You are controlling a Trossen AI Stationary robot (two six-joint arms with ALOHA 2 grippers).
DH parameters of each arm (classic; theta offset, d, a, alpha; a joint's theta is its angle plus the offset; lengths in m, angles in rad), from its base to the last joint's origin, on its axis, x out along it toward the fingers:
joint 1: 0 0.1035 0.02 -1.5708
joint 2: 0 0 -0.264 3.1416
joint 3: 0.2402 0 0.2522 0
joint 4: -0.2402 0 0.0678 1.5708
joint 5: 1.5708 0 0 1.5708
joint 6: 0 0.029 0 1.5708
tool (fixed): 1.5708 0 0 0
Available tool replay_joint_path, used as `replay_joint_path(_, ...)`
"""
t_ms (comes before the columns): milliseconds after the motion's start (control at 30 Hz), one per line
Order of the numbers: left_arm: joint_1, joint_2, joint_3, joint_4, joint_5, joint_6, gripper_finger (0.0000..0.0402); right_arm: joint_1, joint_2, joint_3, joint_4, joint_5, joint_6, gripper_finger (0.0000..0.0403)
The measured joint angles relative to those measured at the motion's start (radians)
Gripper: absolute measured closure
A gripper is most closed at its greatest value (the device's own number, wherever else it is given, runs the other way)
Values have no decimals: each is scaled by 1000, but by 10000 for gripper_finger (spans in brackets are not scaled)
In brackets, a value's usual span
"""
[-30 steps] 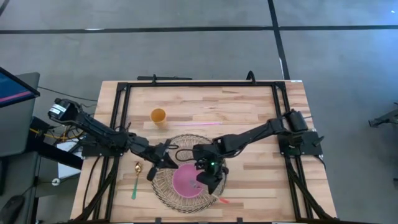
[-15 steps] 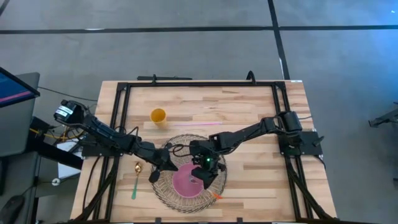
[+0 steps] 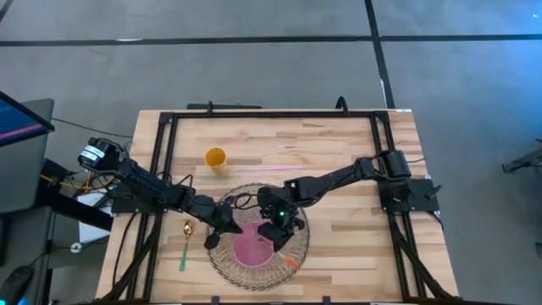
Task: Pick & Place Utensil
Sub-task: Put the orange fork into the pink bowl, then put the green spoon into the pink bowl
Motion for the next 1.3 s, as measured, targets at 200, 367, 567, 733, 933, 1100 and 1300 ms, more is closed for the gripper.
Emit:
replay_joint_path(200,0,0,0,3,0,2,394,-1,0,0,0,8,42,388)
replay_joint_path(367,0,0,0,9,0,3,394,-6,0,0,2,19,51,369)
replay_joint_path(567,0,-1,0,14,0,3,395,-12,0,0,2,14,51,341)
replay_joint_path(733,0,-1,0,15,0,2,393,-13,0,0,2,8,51,331)
replay_joint_path(933,0,-1,0,20,0,2,395,-13,0,-1,3,2,51,331)
replay_joint_path(1100,0,-1,0,30,0,2,391,-16,0,5,10,-6,28,330)
replay_joint_path(1300,0,-1,0,40,0,-1,395,-9,0,33,8,-10,-37,333)
